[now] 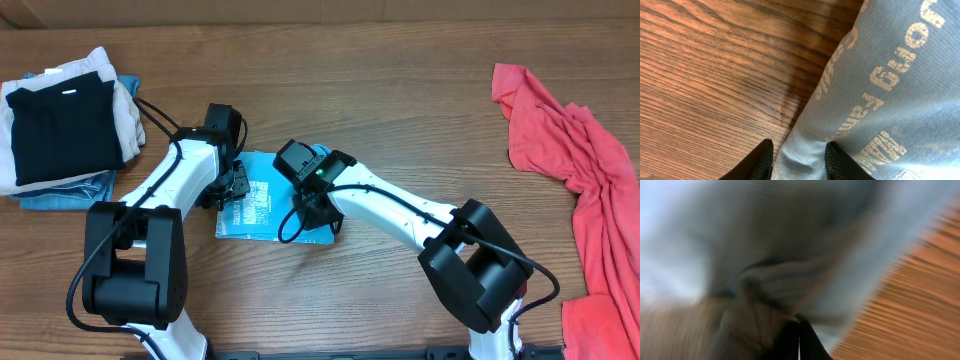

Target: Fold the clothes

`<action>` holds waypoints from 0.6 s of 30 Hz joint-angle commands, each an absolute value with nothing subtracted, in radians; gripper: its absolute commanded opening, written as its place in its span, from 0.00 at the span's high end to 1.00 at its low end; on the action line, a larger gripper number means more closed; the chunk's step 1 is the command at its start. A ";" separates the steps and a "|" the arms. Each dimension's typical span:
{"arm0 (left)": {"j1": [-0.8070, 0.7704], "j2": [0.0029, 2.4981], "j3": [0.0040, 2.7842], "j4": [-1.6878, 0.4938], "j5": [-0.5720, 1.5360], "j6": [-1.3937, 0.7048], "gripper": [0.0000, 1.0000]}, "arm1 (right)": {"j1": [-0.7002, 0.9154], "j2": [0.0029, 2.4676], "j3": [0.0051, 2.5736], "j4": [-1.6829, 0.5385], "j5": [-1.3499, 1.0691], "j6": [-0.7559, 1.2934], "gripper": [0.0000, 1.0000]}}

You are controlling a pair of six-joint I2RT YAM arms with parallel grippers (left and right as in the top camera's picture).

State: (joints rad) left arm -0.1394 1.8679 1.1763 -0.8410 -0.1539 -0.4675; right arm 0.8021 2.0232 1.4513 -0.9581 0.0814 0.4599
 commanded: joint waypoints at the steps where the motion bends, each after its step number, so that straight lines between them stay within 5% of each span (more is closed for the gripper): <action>1: -0.136 1.877 1.152 -0.848 -0.160 -0.449 0.63 | 0.789 2.026 1.446 -0.976 0.195 0.626 0.94; 12: -0.136 1.877 1.152 -0.848 -0.160 -0.444 0.62 | 0.762 2.015 1.449 -1.087 0.282 0.784 0.89; 18: -0.136 1.877 1.152 -0.847 -0.160 -0.441 0.62 | 0.765 1.890 1.512 -1.023 0.269 0.603 0.87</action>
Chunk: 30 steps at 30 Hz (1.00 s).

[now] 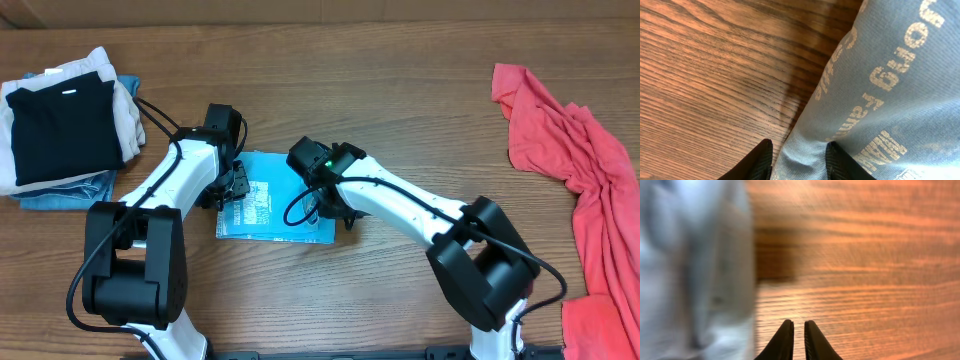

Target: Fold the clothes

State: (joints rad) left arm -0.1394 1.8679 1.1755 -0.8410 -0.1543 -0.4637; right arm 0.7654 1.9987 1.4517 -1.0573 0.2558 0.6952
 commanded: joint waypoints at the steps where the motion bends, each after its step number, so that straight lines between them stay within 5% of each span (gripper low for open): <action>1: -0.136 1.877 1.152 -0.848 -0.160 -0.441 0.62 | 0.767 1.869 1.522 -0.986 0.231 0.536 0.85; 8: -0.136 1.877 1.152 -0.848 -0.160 -0.441 0.62 | 0.764 1.845 1.531 -0.831 -0.108 0.290 0.80; 30: -0.136 1.877 1.152 -0.859 -0.160 -0.441 0.61 | 0.756 2.035 1.492 -0.837 -0.137 0.293 0.80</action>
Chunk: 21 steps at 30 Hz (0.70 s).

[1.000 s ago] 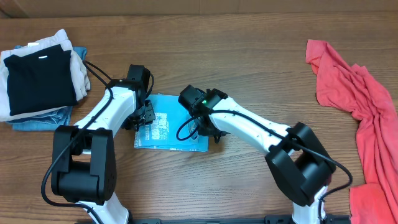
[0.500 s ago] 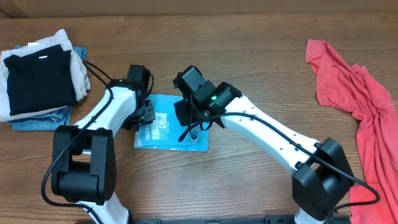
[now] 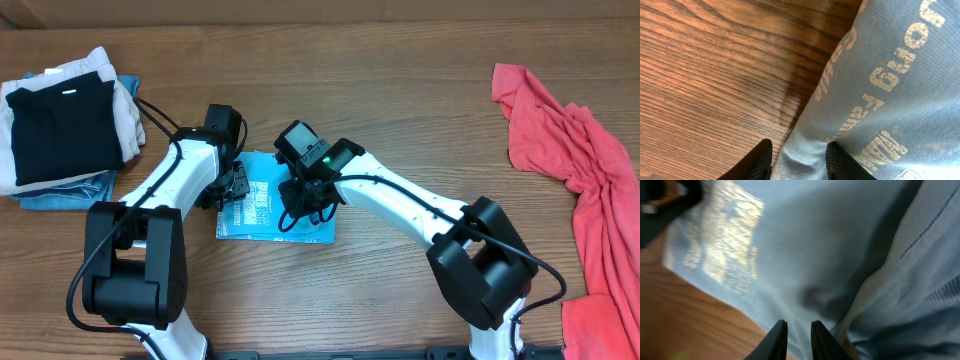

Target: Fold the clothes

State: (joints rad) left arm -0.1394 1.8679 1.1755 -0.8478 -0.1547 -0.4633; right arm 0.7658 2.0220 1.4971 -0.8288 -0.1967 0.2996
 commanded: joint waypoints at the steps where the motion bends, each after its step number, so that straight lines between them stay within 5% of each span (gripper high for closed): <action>1: -0.136 1.877 1.152 -0.859 -0.160 -0.441 0.61 | 0.750 2.035 1.492 -0.851 -0.079 0.311 0.81; 6: -0.136 1.877 1.152 -0.859 -0.160 -0.441 0.61 | 0.709 2.035 1.493 -0.952 0.131 0.450 0.81; 21: -0.136 1.877 1.152 -0.859 -0.160 -0.441 0.61 | 0.670 1.957 1.548 -0.975 0.128 0.403 0.81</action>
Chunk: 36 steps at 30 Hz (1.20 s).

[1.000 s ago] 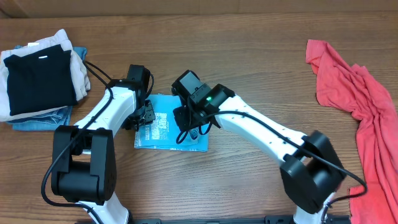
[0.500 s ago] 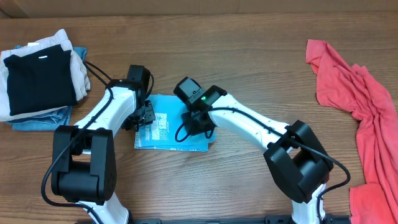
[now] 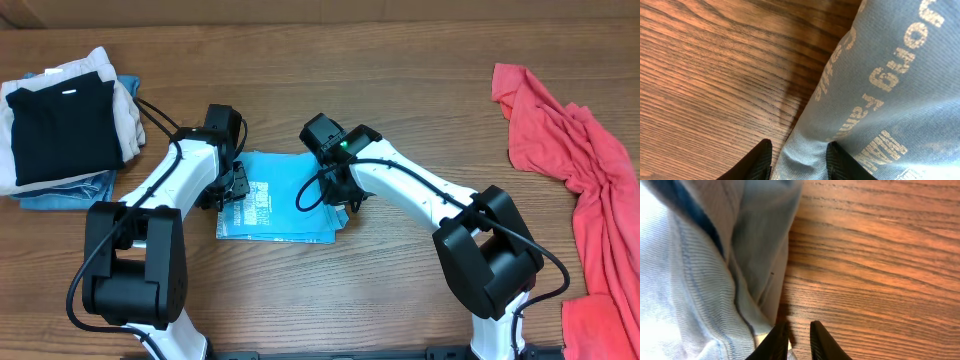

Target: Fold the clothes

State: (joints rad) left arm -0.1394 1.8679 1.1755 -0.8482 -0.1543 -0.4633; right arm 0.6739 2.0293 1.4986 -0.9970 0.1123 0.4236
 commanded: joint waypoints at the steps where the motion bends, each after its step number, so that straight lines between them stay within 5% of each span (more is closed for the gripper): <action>1: -0.136 1.877 1.152 -0.859 -0.160 -0.441 0.61 | 0.670 1.942 1.559 -0.956 0.119 0.373 0.81; 20: -0.136 1.877 1.152 -0.860 -0.160 -0.441 0.61 | 0.648 2.034 1.572 -0.743 -0.027 0.228 0.80; 36: -0.136 1.877 1.152 -0.875 -0.159 -0.442 0.58 | 0.473 2.066 1.572 -0.972 0.073 0.345 0.81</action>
State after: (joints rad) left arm -0.1390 1.8679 1.1751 -0.8600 -0.1555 -0.4606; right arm 0.4736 2.0583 1.5597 -0.9558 0.0700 0.3222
